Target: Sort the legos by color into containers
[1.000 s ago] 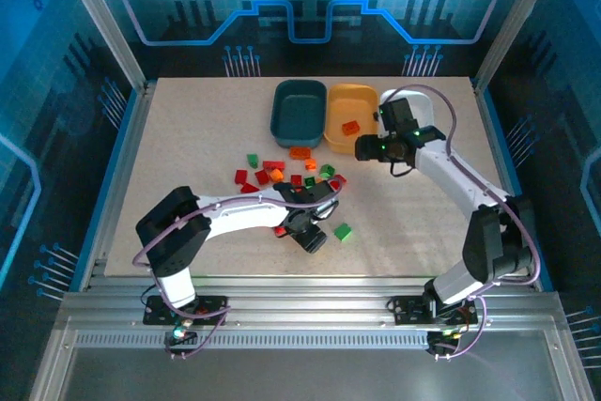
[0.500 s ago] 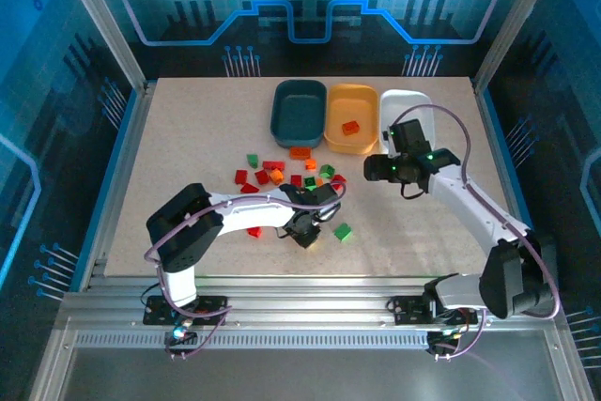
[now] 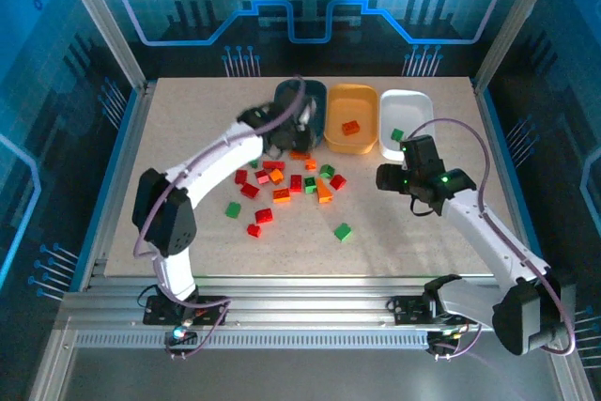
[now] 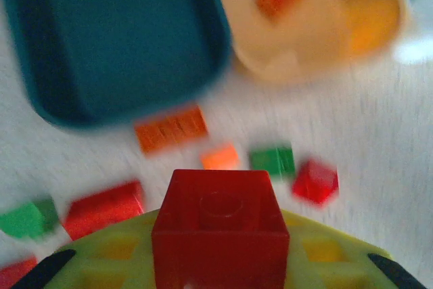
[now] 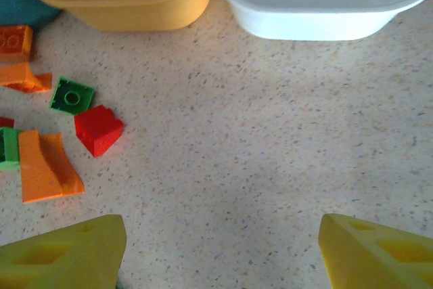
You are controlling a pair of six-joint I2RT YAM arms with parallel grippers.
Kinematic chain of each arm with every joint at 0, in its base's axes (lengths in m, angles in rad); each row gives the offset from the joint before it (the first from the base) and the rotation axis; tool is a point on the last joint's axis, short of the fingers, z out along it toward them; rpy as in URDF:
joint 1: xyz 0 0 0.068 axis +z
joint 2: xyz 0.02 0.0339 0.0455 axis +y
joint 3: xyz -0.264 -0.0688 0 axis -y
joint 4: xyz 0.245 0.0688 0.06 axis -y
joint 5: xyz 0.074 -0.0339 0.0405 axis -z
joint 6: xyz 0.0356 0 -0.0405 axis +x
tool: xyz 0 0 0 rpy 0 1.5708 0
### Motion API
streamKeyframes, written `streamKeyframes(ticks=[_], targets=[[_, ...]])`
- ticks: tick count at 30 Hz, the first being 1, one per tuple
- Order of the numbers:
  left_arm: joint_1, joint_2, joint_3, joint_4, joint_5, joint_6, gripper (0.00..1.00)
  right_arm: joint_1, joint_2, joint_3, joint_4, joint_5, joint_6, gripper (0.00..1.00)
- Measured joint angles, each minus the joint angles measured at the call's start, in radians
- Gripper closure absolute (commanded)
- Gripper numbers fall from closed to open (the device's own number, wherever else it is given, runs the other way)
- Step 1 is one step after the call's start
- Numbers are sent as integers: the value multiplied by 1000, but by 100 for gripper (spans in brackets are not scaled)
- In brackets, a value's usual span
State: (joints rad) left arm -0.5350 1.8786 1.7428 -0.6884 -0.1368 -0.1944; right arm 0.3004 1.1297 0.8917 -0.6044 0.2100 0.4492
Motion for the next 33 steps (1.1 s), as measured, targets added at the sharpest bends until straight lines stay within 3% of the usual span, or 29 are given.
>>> streamKeyframes(ticks=[4,7,10,17,23,30,33], targets=[[120,220,352,-45,71,-26,89,-7,-1,0,3,0,7,23],[151,406,580,-109,118,-43,89,-8,1,0,7,-2,7,23],[165,534,691,-162,161,-55,85,-12,5,0,8,-9,9,23],[185,599,696,-198,238,-94,60,-15,60,0,16,-48,10,23],[192,599,697,-193,282,-115,22,-15,88,0,14,-65,2,23],[193,576,685,-194,302,-119,17,3,66,0,-4,-68,3,23],[193,450,541,-150,312,-122,10,65,63,1,-12,-93,-19,21]])
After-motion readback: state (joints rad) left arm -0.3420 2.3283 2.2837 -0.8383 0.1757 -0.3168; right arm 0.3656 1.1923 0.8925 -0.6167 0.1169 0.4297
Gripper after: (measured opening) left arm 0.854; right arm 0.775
